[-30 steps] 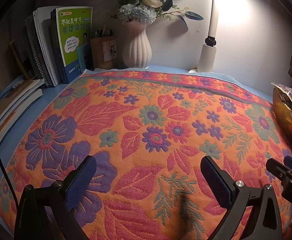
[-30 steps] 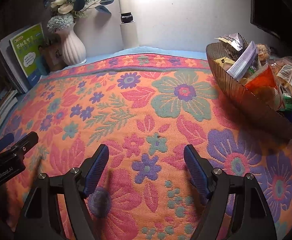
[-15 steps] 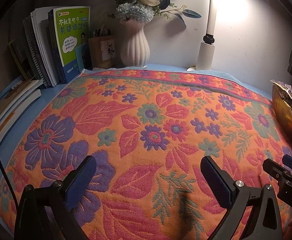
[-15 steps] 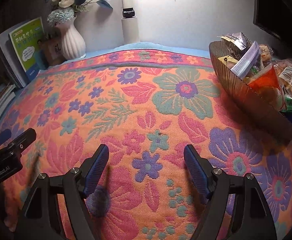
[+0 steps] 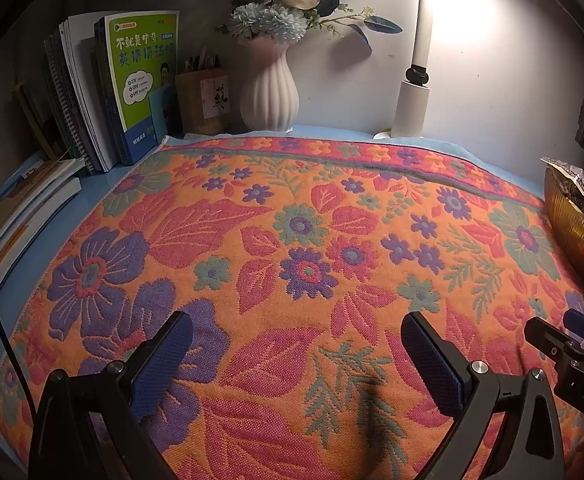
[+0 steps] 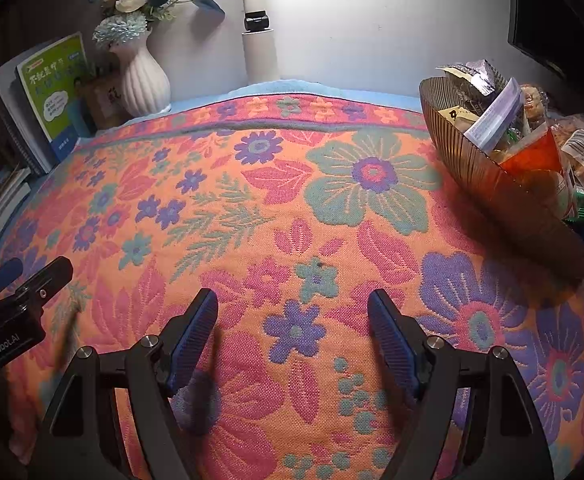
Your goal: Organize snacks
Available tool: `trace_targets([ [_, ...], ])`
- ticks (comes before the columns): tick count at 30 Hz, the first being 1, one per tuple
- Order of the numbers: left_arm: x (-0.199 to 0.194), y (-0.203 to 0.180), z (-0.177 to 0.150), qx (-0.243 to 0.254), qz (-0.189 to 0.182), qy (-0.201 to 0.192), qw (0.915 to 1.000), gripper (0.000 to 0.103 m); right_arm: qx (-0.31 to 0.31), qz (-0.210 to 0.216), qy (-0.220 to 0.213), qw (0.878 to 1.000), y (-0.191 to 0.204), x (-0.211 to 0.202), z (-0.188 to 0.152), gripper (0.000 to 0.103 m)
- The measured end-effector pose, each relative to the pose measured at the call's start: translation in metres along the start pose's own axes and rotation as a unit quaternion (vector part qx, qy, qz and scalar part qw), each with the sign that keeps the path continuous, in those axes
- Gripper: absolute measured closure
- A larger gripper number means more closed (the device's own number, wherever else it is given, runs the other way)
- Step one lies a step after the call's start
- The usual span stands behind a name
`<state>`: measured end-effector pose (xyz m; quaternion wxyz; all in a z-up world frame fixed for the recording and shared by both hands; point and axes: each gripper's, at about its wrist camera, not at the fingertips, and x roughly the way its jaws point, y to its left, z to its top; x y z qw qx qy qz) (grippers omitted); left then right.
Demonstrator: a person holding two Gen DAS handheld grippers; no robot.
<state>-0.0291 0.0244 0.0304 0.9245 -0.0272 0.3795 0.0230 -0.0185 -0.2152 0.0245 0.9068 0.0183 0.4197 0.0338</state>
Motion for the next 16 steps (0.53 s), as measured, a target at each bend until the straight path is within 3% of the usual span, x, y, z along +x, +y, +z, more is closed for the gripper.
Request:
trace_targets([
  [16, 0.0024, 0.0001, -0.0001, -0.001, 0.007, 0.003, 1.0000, 0.000, 0.000, -0.001, 0.000, 1.000, 0.0014, 0.0009, -0.0017, 0.026],
])
